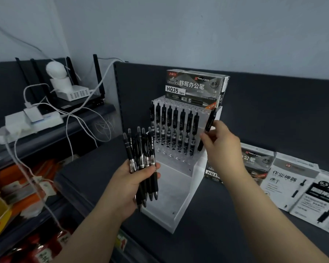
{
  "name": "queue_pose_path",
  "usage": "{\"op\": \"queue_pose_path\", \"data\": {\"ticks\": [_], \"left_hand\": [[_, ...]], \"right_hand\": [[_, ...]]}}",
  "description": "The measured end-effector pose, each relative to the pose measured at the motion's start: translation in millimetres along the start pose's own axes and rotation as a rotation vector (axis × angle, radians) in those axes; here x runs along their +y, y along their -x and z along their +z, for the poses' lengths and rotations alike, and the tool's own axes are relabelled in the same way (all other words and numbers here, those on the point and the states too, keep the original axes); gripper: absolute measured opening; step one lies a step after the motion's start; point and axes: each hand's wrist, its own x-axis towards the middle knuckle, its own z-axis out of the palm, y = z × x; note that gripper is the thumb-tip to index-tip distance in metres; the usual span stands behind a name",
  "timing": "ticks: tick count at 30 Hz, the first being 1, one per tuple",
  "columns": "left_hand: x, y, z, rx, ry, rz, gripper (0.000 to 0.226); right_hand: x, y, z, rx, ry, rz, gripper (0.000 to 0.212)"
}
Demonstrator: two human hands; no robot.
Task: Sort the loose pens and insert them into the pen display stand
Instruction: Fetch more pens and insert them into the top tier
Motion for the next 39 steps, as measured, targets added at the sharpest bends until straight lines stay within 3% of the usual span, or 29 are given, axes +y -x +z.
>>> {"op": "queue_pose_path", "data": {"ticks": [6,12,17,33,36,39], "left_hand": [[1,-20,-4,-0.067,0.034,-0.021,0.021],[9,-45,-15,-0.2,0.045,-0.047,0.022],[21,-65,-29,-0.313,0.021,-0.071,0.036],[33,-111,-69,-0.564,-0.021,-0.161,0.024],[37,-114,-76,-0.593,-0.028,-0.17,0.025],[39,-119,-83,-0.604,-0.029,-0.184,0.022]], "right_hand": [[5,2,16,-0.003,0.114,0.104,0.019],[-2,8,28,0.114,0.169,0.192,0.022],[-10,9,36,0.165,0.24,0.299,0.022],[-32,11,57,0.283,0.498,0.463,0.019],[-42,20,62,0.403,0.494,0.413,0.021],[-76,32,81,0.477,0.374,0.28,0.006]]}}
